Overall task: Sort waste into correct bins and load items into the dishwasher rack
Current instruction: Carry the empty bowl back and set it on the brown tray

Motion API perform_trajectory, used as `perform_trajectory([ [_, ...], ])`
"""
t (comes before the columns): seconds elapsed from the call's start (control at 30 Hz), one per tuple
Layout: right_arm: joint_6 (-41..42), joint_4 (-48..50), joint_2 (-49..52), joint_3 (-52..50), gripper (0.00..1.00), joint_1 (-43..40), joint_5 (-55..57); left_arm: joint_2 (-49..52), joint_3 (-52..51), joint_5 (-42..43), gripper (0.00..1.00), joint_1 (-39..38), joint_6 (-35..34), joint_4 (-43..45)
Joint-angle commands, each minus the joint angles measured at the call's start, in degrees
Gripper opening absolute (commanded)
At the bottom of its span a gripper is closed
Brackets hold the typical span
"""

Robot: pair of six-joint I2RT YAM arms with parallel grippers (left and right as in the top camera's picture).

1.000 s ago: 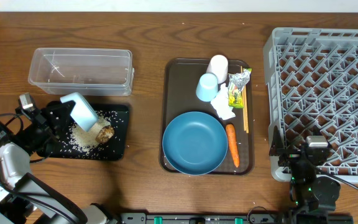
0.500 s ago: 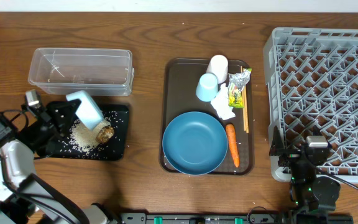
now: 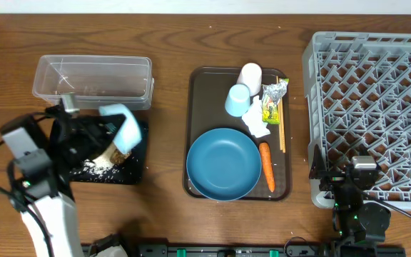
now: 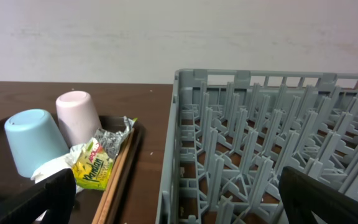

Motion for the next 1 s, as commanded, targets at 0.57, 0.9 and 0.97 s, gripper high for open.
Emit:
perform_trajectory([
  [0.57, -0.87, -0.07, -0.35, -0.24, 0.99, -0.92, -0.09, 4.94, 0.0, -51.89, 0.06, -46.38, 5.49, 15.89],
  [0.9, -0.87, -0.07, -0.35, -0.24, 0.99, -0.92, -0.09, 25.14, 0.0, -52.22, 0.06, -55.08, 6.75, 37.4],
  [0.97, -0.87, -0.07, -0.35, -0.24, 0.99, -0.92, -0.09, 28.87, 0.0, -52.78, 0.06, -55.78, 7.67, 40.54],
])
